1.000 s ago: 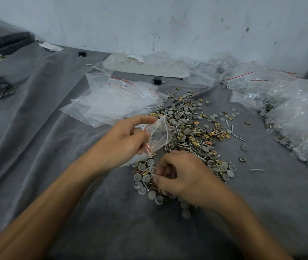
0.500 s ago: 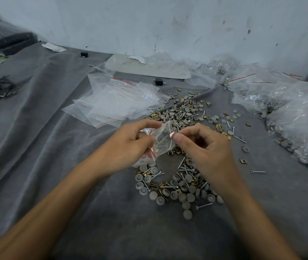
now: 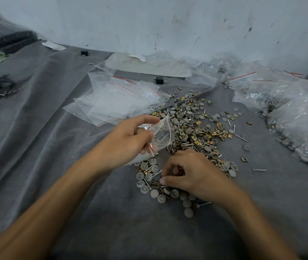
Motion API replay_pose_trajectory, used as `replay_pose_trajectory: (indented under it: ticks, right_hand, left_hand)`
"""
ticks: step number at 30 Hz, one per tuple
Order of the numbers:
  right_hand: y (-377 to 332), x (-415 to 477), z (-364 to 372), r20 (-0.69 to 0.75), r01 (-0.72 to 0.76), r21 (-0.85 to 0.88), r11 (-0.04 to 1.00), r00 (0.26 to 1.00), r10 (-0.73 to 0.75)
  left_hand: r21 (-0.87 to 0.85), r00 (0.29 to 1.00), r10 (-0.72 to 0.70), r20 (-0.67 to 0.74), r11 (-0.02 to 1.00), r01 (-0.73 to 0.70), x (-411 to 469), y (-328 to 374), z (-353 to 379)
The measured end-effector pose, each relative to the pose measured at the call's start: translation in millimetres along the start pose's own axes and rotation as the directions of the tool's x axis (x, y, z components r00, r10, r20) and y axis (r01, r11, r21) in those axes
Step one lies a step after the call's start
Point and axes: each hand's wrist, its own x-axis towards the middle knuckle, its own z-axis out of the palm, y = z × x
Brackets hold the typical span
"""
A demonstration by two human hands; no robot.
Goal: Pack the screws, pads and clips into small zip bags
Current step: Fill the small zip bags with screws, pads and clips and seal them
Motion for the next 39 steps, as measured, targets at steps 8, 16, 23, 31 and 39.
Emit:
replay_pose_trajectory:
  ticks: [8,16,23,31,39]
  right_hand:
    - [0.0,-5.3,0.0,0.073,0.021,-0.129,0.991,0.997,-0.011]
    - [4.2,-4.7,0.9,-0.01,0.009,-0.035,0.999,1.0,-0.01]
    - [16.2,-8.4,-20.3,-0.301,-0.008,0.334,0.943,0.947,0.114]
    - [2.6,-0.7,-16.1,-0.343,0.154,0.718,0.678,0.927,0.153]
    - [7.4,-1.4,-19.9,-0.386,0.192,0.695,0.693,0.913,0.134]
  left_hand:
    - [-0.004,1.0,-0.01,0.003,1.0,0.01,0.9,-0.6,-0.5]
    - [-0.003,1.0,-0.005,0.004,1.0,0.005,1.0,-0.6,1.3]
    - [0.008,1.0,0.013,0.016,1.0,-0.013,-0.5,-1.1,0.1]
    - [0.042,0.999,0.029,0.037,0.999,-0.03,-0.8,-4.1,4.9]
    - [-0.002,0.999,0.035,-0.027,0.999,-0.035,0.1,0.0,0.0]
